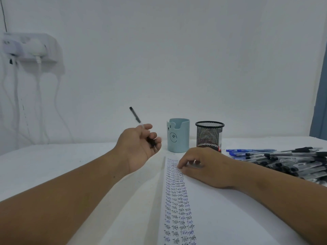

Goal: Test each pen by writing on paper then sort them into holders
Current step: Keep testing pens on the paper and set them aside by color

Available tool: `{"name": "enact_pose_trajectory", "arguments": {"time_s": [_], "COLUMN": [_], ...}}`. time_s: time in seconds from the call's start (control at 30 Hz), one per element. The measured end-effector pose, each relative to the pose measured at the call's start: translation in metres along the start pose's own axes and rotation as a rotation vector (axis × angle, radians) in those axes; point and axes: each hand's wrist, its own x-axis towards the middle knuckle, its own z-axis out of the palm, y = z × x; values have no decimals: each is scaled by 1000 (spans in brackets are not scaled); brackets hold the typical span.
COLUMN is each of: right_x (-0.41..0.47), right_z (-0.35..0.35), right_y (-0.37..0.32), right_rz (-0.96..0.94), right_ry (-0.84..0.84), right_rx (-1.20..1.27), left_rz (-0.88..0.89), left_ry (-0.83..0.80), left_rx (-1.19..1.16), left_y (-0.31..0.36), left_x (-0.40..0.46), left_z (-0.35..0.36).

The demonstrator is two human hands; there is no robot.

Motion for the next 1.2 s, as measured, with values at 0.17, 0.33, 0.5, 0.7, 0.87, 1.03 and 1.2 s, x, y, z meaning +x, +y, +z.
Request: {"name": "enact_pose_trajectory", "arguments": {"time_s": [0.17, 0.33, 0.5, 0.7, 0.87, 1.03, 1.2], "right_x": [0, 0, 0, 0, 5, 5, 9], "right_z": [-1, 1, 0, -1, 1, -5, -3], "right_y": [1, 0, 0, 1, 4, -10, -14], "right_rz": [9, 14, 13, 12, 27, -106, -84], "right_ry": [-8, -1, -4, 11, 342, 428, 383], "right_rx": [4, 7, 6, -4, 73, -113, -227], "left_rz": [-52, -57, -77, -26, -4, -39, -42], "left_ry": [-89, -96, -100, -158, -180, -203, -295], "left_rx": [-80, -119, -93, -153, 22, 234, 434], "left_y": [5, 5, 6, 1, -5, -10, -20], "left_x": [4, 1, -2, -2, 0, -6, -4], "left_z": [-11, -9, -6, -4, -4, 2, 7]}}
